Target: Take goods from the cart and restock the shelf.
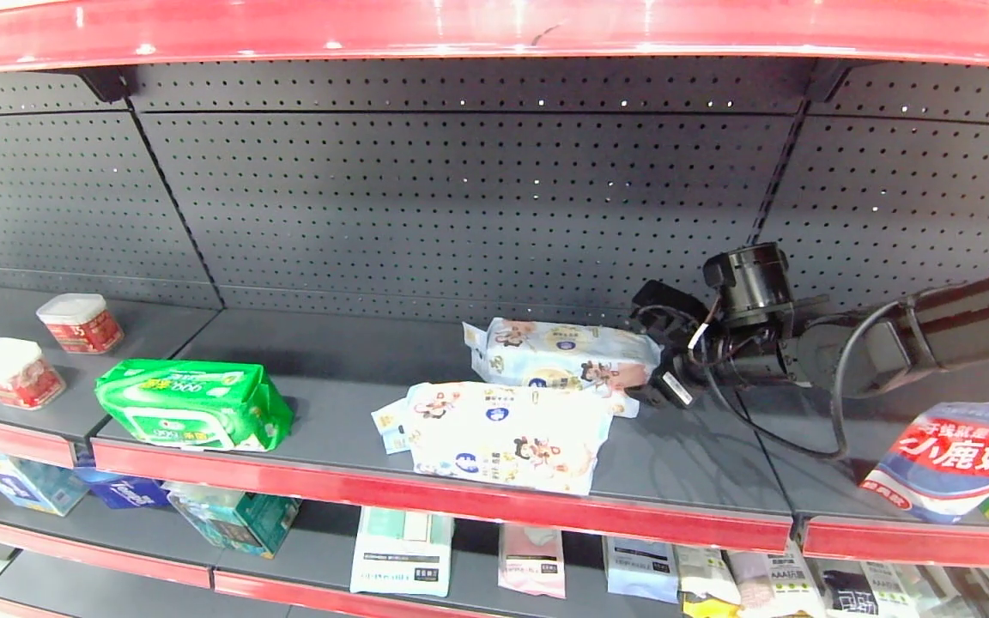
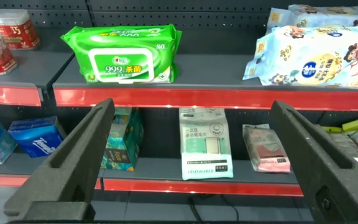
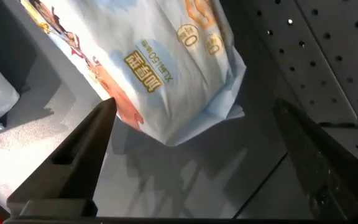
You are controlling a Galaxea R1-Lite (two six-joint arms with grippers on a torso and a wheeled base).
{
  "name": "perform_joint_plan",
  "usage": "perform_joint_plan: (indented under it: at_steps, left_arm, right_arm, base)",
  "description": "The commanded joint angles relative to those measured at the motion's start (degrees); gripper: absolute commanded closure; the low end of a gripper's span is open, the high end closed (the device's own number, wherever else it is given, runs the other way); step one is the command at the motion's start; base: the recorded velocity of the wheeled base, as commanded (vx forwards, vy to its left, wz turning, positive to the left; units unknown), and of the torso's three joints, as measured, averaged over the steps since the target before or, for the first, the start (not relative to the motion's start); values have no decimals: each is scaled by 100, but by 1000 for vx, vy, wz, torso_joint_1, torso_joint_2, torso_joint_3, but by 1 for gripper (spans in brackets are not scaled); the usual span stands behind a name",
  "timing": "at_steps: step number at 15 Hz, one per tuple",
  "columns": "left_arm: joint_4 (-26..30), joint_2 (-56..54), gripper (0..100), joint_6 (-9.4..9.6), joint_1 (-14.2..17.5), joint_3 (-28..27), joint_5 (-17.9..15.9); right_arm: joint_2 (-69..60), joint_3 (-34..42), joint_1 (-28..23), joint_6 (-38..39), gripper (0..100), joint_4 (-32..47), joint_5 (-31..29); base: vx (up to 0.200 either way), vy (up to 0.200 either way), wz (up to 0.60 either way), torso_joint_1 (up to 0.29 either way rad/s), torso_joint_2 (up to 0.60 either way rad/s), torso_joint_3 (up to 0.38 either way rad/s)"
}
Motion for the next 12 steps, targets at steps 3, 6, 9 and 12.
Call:
perform_joint_plan:
  at_steps: [3, 6, 9, 12]
  left_arm:
    - [1, 3, 0, 2, 2, -1, 1]
    - [1, 3, 0, 2, 2, -1, 1]
    - [1, 3, 0, 2, 2, -1, 1]
    - [1, 3, 0, 2, 2, -1, 1]
  right_arm:
    - [12, -30, 0, 49, 0, -3, -61]
    - [30, -21, 0, 49, 0, -3, -149]
    - [56, -21, -35, 102, 0, -3, -246]
    - [3, 14, -53, 102, 0, 6, -272]
  base:
    - [0, 0, 0, 0, 0, 0]
    - [0, 0, 0, 0, 0, 0]
    - [0, 0, 0, 0, 0, 0]
    - [0, 0, 0, 0, 0, 0]
